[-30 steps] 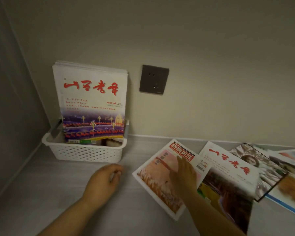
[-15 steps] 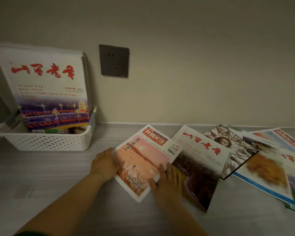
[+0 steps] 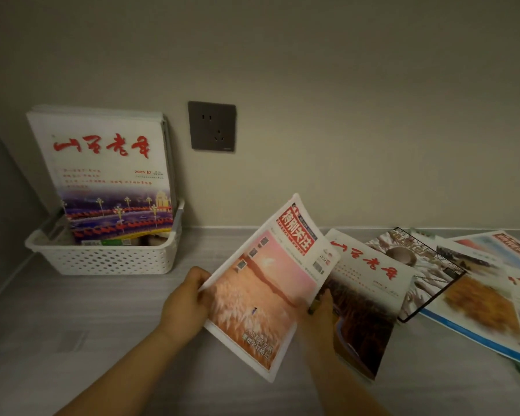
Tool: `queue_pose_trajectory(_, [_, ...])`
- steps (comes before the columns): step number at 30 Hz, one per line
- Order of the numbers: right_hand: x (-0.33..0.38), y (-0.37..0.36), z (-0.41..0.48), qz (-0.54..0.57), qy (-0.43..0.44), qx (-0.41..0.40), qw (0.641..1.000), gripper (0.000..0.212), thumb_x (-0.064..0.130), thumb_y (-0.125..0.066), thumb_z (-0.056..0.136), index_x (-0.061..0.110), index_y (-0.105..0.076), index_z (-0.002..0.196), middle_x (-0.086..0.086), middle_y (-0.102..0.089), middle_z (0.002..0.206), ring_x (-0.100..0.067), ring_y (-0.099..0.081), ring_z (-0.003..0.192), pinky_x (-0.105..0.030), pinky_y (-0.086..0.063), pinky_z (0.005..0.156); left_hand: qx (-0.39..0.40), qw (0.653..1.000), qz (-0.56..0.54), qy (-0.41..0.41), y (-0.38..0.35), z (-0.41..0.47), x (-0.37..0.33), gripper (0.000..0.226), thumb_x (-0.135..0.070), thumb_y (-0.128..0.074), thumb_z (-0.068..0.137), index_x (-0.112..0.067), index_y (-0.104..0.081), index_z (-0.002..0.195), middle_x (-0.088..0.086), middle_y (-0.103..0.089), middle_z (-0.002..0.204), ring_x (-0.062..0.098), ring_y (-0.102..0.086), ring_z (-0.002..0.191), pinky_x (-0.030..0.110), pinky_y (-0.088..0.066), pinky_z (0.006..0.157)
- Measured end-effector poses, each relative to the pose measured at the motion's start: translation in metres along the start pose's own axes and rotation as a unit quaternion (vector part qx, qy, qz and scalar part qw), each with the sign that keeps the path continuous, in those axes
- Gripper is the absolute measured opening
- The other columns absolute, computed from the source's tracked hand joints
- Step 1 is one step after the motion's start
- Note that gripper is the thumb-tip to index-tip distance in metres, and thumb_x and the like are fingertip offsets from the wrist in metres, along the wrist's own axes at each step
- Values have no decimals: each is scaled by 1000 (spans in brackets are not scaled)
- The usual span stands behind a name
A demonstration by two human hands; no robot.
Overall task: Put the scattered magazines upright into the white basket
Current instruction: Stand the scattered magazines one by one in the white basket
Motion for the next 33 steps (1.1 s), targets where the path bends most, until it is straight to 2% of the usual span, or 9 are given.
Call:
queue_pose_trajectory(2, [11, -10, -2, 62, -67, 13, 996, 46, 9, -58, 85, 3, -39, 126, -11, -58, 103, -15, -56, 77, -20, -46, 61, -22, 999, -47, -10, 15, -5, -4, 24, -12, -43, 89, -30, -39, 73, -10, -54, 73, 8, -56, 69, 23, -43, 56])
queue_pose_trajectory(6, [40, -37, -3, 134, -77, 47, 987, 31, 1, -60, 80, 7, -54, 110, -11, -62, 96, -22, -59, 82, -32, -50, 68, -74, 991, -102, -31, 56, -6, -2, 20, -14, -47, 89, -31, -43, 79, -15, -53, 78, 2, -53, 73, 22, -42, 57])
queue_pose_trajectory(8, [56, -48, -5, 103, -53, 44, 992, 18, 4, -58, 82, 13, -58, 97, -9, -63, 94, -26, -60, 86, -36, -51, 74, -104, 989, -102, -34, 81, -3, 2, 4, -19, -49, 88, -22, -47, 86, -17, -53, 76, 3, -54, 71, 20, -41, 55])
queue_pose_trajectory(12, [96, -83, -13, 66, 38, 71, 995, 16, 7, -57, 82, 22, -62, 84, -3, -66, 87, -17, -62, 78, -33, -51, 74, -145, 983, -103, -41, 131, 7, 11, 9, -27, -52, 86, -19, -48, 87, -15, -52, 76, 9, -53, 70, 22, -41, 57])
queue_pose_trajectory(19, [169, -152, -25, 47, 156, 132, 978, 33, 0, -57, 80, 28, -58, 64, 12, -64, 64, 1, -62, 50, -11, -49, 47, -163, 979, -119, -36, 211, 33, 21, 24, -10, -50, 88, -13, -52, 112, 1, -54, 101, 20, -52, 96, 34, -48, 76])
queue_pose_trajectory(23, [213, -194, -29, 41, 223, 152, 962, 32, 1, -60, 80, 28, -64, 64, 19, -63, 56, 6, -61, 48, -7, -47, 44, -242, 957, -162, -13, 259, 50, 38, 22, -5, -54, 84, -5, -55, 106, 5, -58, 96, 20, -57, 80, 20, -47, 53])
queue_pose_trajectory(26, [235, -223, -28, 6, 270, 145, 952, 11, 6, -61, 81, 11, -72, 83, 7, -65, 69, 3, -59, 54, -8, -49, 52, -289, 937, -195, 2, 283, 63, 53, 19, -7, -55, 84, -4, -57, 102, 11, -62, 103, 24, -58, 91, 33, -48, 76])
queue_pose_trajectory(28, [239, -238, -26, -9, 286, 142, 948, 16, 6, -60, 82, 4, -70, 95, 4, -65, 76, 3, -57, 59, -9, -50, 56, -297, 933, -204, 18, 288, 72, 64, 18, -6, -55, 84, -2, -58, 101, 16, -64, 109, 29, -59, 97, 40, -47, 85])
queue_pose_trajectory(33, [219, -258, -8, -45, 250, 132, 958, 13, 6, -61, 81, 1, -70, 89, -16, -72, 84, -19, -62, 67, -34, -55, 69, -275, 947, -159, 50, 281, 89, 92, 20, -1, -58, 81, 2, -60, 101, 22, -65, 109, 26, -58, 89, 33, -44, 78])
Point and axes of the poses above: each hand's wrist, its own z-axis towards the middle knuckle, its own y-axis out of the back of the hand, x = y × z, the point moved 7 cm from there along z, towards the middle knuckle
